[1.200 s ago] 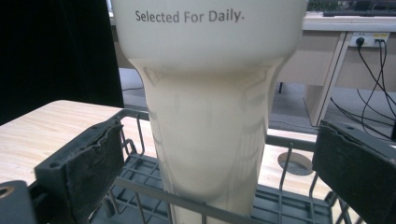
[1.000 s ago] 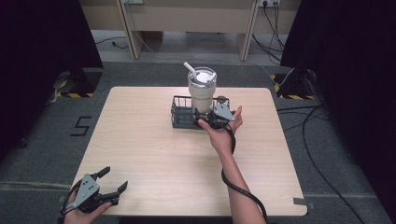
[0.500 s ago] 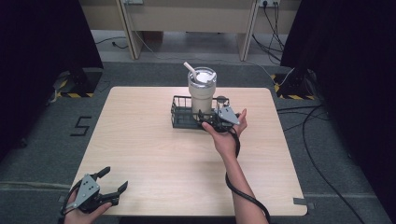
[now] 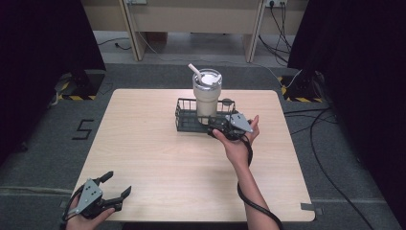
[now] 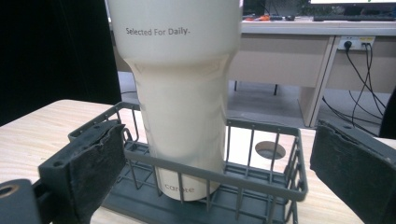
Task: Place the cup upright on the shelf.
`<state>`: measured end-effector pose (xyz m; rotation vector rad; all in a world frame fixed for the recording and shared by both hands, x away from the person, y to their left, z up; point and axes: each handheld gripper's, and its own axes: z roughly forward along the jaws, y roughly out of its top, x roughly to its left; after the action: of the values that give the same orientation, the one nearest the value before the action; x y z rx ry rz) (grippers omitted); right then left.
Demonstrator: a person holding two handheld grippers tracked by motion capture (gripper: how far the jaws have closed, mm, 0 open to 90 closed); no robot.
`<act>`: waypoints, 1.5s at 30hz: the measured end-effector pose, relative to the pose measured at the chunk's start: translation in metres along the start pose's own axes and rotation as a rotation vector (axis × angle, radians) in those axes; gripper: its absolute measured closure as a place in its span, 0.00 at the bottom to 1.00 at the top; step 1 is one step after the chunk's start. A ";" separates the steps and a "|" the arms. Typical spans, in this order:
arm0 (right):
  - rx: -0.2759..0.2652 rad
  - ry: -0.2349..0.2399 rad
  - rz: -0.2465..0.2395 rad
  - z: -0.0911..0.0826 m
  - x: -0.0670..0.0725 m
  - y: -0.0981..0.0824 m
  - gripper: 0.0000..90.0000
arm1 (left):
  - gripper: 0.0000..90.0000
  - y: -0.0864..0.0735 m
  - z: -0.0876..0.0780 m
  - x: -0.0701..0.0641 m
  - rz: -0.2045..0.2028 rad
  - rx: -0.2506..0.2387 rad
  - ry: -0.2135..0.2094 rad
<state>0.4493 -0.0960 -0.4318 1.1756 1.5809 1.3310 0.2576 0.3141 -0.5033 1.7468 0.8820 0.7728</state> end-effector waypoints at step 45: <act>0.048 -0.039 -0.014 -0.049 -0.031 -0.035 0.04 | 0.17 -0.001 0.001 -0.001 0.005 0.003 0.002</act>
<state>0.4068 -0.1412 -0.4580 1.2100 1.5986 1.2600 0.2575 0.3131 -0.5044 1.7523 0.8806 0.7765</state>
